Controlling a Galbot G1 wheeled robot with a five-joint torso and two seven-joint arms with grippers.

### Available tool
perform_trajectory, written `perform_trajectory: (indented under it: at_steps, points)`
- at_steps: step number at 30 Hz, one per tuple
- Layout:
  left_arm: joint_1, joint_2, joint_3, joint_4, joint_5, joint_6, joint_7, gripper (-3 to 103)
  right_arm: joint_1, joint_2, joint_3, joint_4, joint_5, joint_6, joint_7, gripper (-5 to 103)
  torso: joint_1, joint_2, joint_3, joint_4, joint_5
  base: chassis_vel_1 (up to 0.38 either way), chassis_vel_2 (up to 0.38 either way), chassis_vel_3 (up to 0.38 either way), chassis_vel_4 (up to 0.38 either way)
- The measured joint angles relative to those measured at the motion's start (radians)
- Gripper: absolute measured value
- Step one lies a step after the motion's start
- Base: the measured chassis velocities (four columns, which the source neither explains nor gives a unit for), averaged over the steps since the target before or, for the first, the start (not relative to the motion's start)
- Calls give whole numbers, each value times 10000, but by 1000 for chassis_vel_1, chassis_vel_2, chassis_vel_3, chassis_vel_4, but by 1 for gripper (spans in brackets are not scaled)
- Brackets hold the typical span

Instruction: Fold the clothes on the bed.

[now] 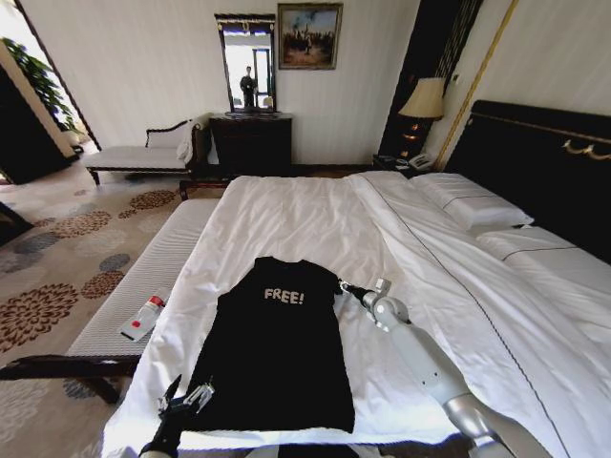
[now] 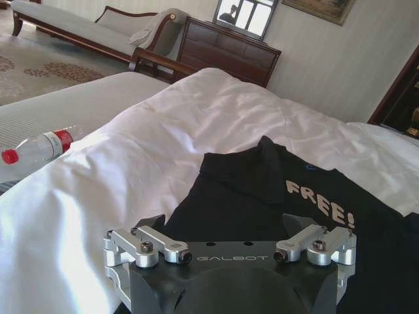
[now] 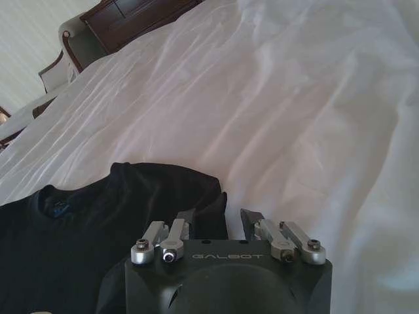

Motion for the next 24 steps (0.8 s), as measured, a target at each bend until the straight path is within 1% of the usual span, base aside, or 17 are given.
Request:
perform_trajectory:
  at_steps: [3,5,9,12,19,23,24]
  points:
    - [7,12,-101,32,-106,0,14,100,73,-1,-67,-43,3,-1,-13,25,-1,0,0,0,0,0,0,0,0]
    - [7,13,-116,37,-122,0,16,100,74,-14,-67,-43,12,0,-17,25,0,1,0,0,-1,0,0,0,0]
    - [-14,22,-142,97,-190,-1,29,100,-69,-159,-18,208,70,15,-47,3,0,0,-1,-1,0,0,0,0,0]
    - [-45,29,-105,108,-189,-2,31,100,-167,-195,19,356,87,32,-47,1,0,0,-1,-1,-1,0,0,0,0]
    - [-57,41,-106,108,-203,-3,30,100,-365,-214,136,691,128,113,35,0,0,1,-1,0,0,0,0,0,0]
    - [-8,29,-199,97,-286,-46,41,100,-887,-146,692,1236,-338,522,304,0,0,0,-1,3,0,0,0,0,0]
    - [-8,29,-199,97,-286,-46,41,100,-887,-146,692,1236,-338,522,304,0,0,0,-1,3,0,0,0,0,0]
